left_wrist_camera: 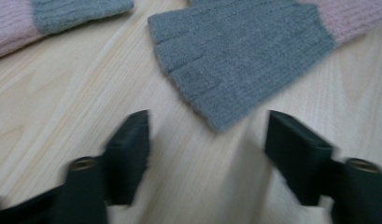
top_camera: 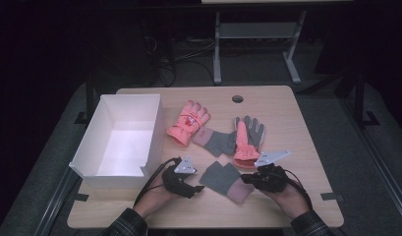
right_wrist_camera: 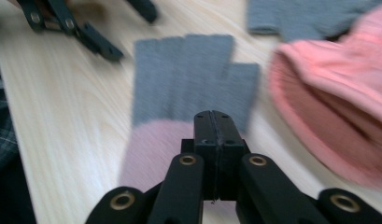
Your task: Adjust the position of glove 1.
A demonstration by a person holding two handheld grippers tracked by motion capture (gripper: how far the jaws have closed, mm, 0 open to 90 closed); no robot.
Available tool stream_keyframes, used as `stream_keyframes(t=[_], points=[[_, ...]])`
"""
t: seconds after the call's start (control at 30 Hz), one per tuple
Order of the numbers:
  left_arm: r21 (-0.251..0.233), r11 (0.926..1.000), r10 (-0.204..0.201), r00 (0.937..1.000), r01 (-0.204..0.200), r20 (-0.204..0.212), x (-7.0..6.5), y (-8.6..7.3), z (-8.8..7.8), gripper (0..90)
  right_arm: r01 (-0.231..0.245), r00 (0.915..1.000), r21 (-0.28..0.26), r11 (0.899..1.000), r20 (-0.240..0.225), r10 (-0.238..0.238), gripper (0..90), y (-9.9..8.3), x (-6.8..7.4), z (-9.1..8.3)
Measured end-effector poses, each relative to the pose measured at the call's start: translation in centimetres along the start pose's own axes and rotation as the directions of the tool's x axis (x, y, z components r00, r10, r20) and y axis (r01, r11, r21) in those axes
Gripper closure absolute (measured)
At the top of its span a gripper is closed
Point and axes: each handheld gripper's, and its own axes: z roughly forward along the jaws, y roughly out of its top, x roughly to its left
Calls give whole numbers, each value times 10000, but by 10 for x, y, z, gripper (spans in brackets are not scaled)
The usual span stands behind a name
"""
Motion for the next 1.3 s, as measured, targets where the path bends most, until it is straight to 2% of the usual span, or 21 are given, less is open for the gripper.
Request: stream_keyframes(t=[0.03,0.07,0.13,0.17,0.2,0.37,0.47,0.53,0.6,0.63,0.73,0.87,0.93,0.97,1.0,1.03,1.07,1.1,1.17,1.2,1.3], points=[[-61,9999,-149,9998,150,92,0,2,-4,494,26,10000,5,10000,77,-26,899,-3,-3,-3],[-65,9993,-375,9989,377,272,1,4,-9,655,-104,9999,86,9999,111,103,899,-8,-11,-6],[-13,9989,-464,9983,465,364,2,5,-10,811,-139,9999,66,9999,84,138,899,-11,-15,-7],[-11,9979,-644,9963,645,573,2,7,-11,811,-192,9998,35,9998,59,192,899,-13,-18,-7],[42,9972,-741,9949,740,679,1,8,-10,895,-363,9993,287,9989,16,363,900,-16,-27,-6],[199,9969,-776,9940,763,776,-4,11,-7,896,-561,9984,700,9960,-33,565,900,-20,-35,0],[327,9971,-718,9944,694,774,-5,14,-1,895,-202,9998,790,9967,-31,205,899,-19,-37,6],[290,9970,-731,9947,711,721,-6,14,1,895,-217,9997,835,9963,-81,225,899,-18,-36,8],[457,9973,-611,9961,582,642,-5,17,5,895,8,9998,948,9955,-223,13,899,-18,-34,12],[587,9974,-451,9972,416,590,-4,17,5,894,-45,9996,1007,9949,-283,74,899,-17,-32,12],[610,9966,-578,9971,548,491,-2,18,9,894,87,9988,1046,9945,-485,-36,899,-17,-29,13],[783,9957,-524,9976,488,452,0,20,10,894,174,9971,1142,9933,-750,-88,899,-17,-25,13],[763,9960,-505,9976,469,464,0,21,11,894,291,9948,1214,9922,-1004,-169,899,-16,-21,14],[653,9958,-674,9963,639,525,0,22,12,894,433,9932,1210,9917,-1123,-297,899,-16,-20,15],[695,9963,-532,9972,496,516,2,25,13,894,568,9899,1272,9902,-1364,-393,899,-15,-15,18],[630,9961,-648,9963,612,562,2,26,14,895,670,9878,1280,9895,-1485,-477,899,-15,-13,19],[630,9961,-648,9963,612,562,2,26,14,894,670,9878,1280,9895,-1485,-477,899,-15,-13,19],[708,9964,-512,9971,472,558,3,27,14,895,914,9834,1269,9877,-1677,-695,899,-14,-9,21],[719,9961,-542,9973,505,501,3,28,15,895,924,9818,1269,9876,-1769,-691,899,-14,-6,22],[730,9963,-487,9975,450,506,4,29,15,895,1134,9764,1228,9859,-1975,-877,899,-12,-1,24],[645,9966,-542,9976,514,428,9,31,17,895,1235,9700,1198,9851,-2242,-943,899,-11,5,28]])
